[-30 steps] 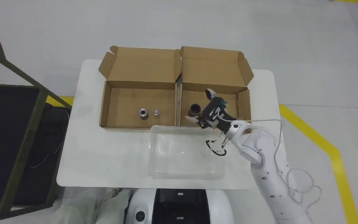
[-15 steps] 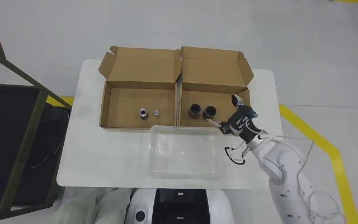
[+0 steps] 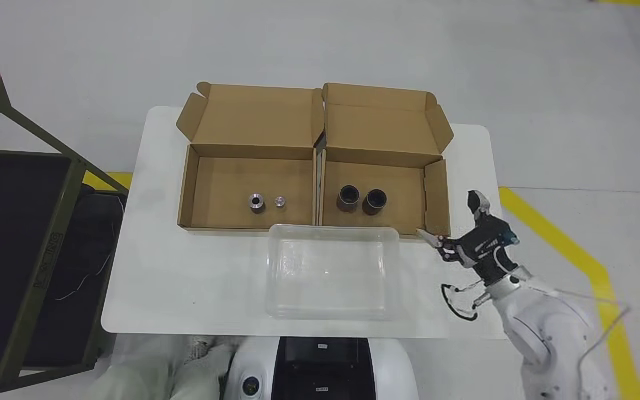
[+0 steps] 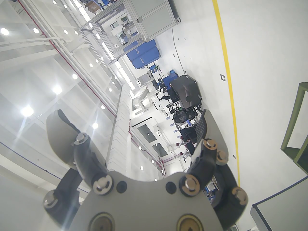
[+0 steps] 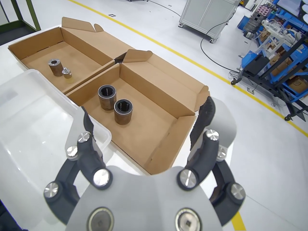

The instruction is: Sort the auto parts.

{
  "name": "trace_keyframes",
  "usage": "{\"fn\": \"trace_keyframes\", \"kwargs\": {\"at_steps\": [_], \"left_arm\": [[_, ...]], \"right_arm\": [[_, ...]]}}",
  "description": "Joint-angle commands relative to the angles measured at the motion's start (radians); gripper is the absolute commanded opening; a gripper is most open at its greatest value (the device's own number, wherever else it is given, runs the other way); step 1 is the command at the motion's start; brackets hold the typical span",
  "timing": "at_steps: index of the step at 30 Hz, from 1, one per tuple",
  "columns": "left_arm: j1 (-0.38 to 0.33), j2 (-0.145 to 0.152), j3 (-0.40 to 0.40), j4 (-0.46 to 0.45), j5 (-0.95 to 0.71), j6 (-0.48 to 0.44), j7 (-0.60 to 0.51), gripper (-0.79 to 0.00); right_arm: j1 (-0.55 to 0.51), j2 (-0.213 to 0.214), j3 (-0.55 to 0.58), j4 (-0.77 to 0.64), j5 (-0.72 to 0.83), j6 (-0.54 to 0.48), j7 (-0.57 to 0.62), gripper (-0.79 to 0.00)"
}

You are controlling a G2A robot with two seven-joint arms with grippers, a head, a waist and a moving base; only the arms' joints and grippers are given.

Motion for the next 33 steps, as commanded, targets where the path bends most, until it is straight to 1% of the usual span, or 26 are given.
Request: {"fn": "trace_keyframes", "kwargs": {"at_steps": [1, 5, 10, 33], "left_arm": [[0.000, 0.000, 0.000, 0.000, 0.000, 0.000, 0.000, 0.000], [0.000, 0.000, 0.000, 0.000, 0.000, 0.000, 0.000, 0.000], [0.000, 0.000, 0.000, 0.000, 0.000, 0.000, 0.000, 0.000], [0.000, 0.000, 0.000, 0.000, 0.000, 0.000, 0.000, 0.000]], "right_arm": [[-0.028, 0.002, 0.018, -0.010, -0.003, 0.005, -0.014, 0.000], [-0.069, 0.005, 0.047, -0.025, -0.006, 0.025, -0.037, 0.000], [-0.090, 0.007, 0.062, -0.039, -0.022, 0.054, -0.060, 0.000], [-0.090, 0.007, 0.062, -0.039, -0.022, 0.054, -0.060, 0.000]]}}
